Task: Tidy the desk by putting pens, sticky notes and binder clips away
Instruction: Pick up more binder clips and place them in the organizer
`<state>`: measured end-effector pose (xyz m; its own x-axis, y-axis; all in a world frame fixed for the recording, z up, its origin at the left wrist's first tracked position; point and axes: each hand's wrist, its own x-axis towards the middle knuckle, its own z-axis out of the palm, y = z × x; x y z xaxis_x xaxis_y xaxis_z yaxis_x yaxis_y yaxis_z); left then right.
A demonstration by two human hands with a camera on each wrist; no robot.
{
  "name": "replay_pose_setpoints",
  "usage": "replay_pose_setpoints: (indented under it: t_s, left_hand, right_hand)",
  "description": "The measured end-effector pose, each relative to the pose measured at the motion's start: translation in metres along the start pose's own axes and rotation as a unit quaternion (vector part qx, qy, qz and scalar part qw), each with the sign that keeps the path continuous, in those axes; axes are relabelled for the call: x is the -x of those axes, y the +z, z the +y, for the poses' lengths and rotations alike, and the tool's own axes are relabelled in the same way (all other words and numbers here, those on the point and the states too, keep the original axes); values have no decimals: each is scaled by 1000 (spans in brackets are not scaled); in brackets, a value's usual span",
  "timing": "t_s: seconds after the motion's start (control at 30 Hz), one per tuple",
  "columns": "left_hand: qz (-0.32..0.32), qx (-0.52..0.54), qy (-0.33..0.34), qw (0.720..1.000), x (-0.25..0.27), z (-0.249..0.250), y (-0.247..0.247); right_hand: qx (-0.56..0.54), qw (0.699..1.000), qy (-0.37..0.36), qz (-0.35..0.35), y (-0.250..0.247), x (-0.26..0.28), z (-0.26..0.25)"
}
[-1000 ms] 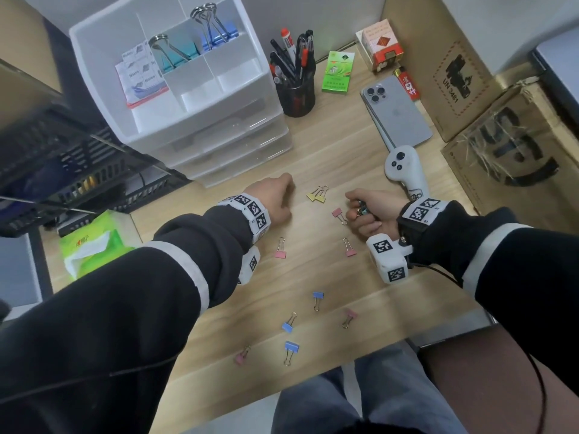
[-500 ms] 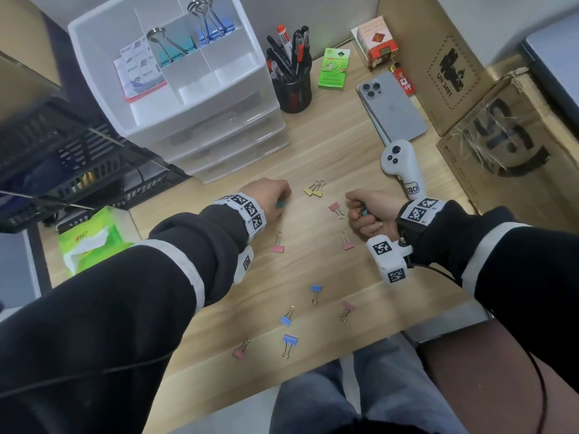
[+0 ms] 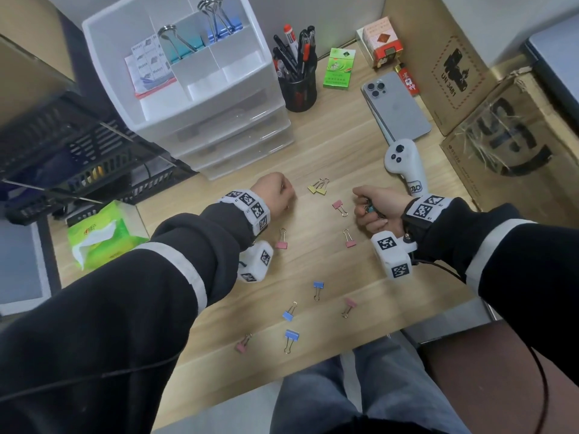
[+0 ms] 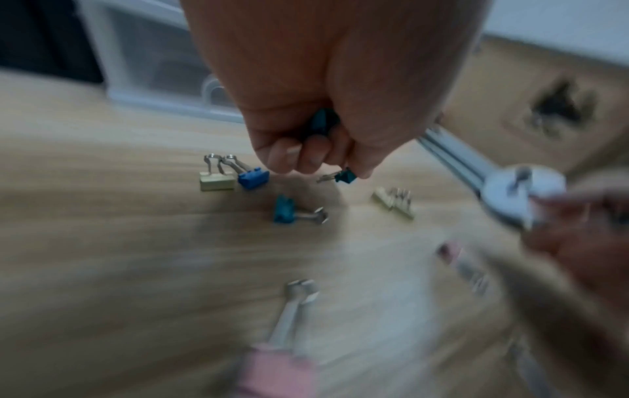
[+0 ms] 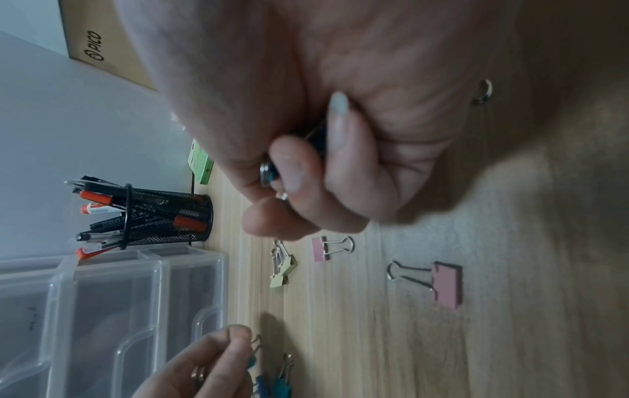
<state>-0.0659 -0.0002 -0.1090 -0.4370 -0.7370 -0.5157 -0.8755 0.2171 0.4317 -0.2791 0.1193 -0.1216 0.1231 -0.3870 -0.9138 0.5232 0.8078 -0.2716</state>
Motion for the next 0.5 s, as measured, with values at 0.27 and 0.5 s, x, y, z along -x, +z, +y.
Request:
replay_pose_setpoints:
  t_s: [0.27, 0.5]
  left_hand:
    - [23, 422, -173, 890, 20, -22, -36]
    - [70, 472, -237, 846, 71, -79, -44]
  right_hand:
    - [50, 998, 22, -11, 57, -6, -4]
    - [530, 804, -251, 98, 130, -14, 10]
